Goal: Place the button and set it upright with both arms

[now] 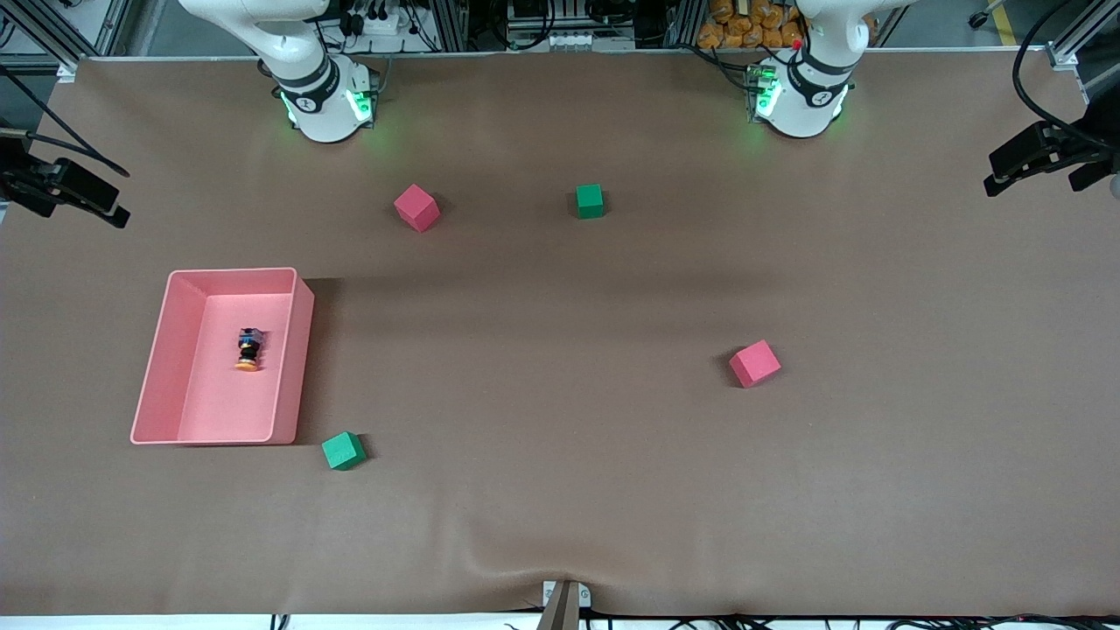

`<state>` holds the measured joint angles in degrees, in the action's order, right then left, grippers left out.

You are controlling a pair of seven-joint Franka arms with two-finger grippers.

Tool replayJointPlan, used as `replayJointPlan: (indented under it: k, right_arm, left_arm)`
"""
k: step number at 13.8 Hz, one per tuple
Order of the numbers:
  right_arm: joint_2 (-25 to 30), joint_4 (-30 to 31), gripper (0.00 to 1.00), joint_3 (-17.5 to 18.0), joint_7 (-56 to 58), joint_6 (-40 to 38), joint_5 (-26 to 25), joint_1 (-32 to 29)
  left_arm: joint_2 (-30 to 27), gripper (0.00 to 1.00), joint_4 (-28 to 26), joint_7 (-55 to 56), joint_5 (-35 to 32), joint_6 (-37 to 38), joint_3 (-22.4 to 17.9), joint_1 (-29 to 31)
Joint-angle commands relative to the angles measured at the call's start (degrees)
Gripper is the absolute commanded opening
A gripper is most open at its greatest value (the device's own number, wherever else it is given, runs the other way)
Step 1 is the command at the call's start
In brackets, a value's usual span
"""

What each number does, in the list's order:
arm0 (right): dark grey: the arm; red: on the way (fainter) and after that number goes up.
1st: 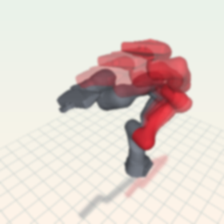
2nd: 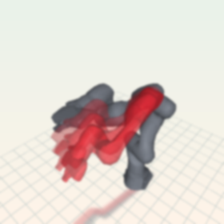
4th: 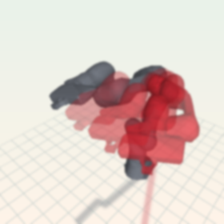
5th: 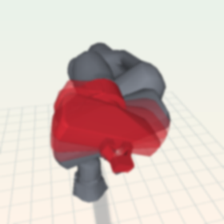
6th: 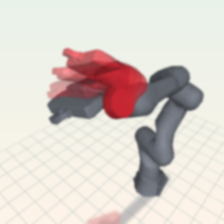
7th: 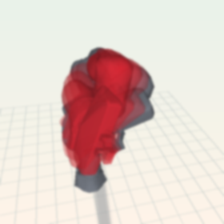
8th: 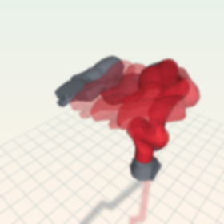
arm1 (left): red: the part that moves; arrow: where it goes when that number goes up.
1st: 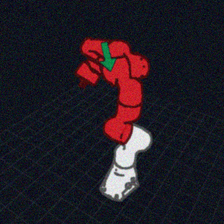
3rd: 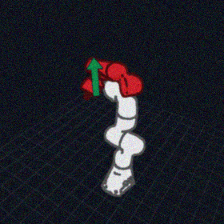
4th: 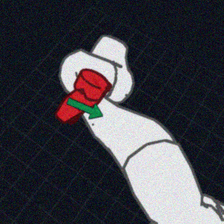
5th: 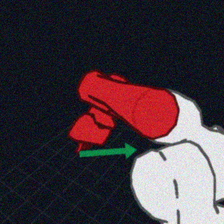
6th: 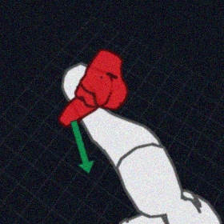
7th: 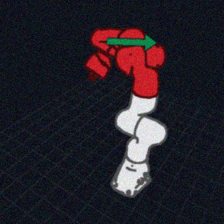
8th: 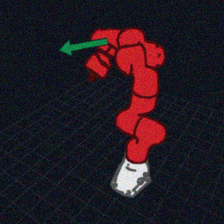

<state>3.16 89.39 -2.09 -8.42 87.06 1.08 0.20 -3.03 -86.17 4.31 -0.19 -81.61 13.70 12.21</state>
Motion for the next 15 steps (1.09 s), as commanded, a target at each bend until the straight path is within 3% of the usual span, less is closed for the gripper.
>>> replayJointPlan:
  k: [1, 10, 15]
  right_arm:
    - [-0.17, -0.71, 1.00, -0.10, 0.16, 0.04, -1.43, 0.42]
    - [-0.35, -0.71, 1.00, -0.19, 0.07, 0.13, -0.73, 0.50]
    - [-8.24, -0.62, 1.00, -0.28, 1.56, 0.04, -1.08, 0.33]
  left_arm:
    - [-0.13, 1.00, 0.66, -0.88, 0.37, 0.13, 0.27, 0.19]
    - [0.83, 1.00, 0.04, -0.79, 1.16, 0.31, 0.27, 0.19]
    - [0.75, 1.00, -0.14, -0.70, 1.33, 0.13, 1.76, 0.19]
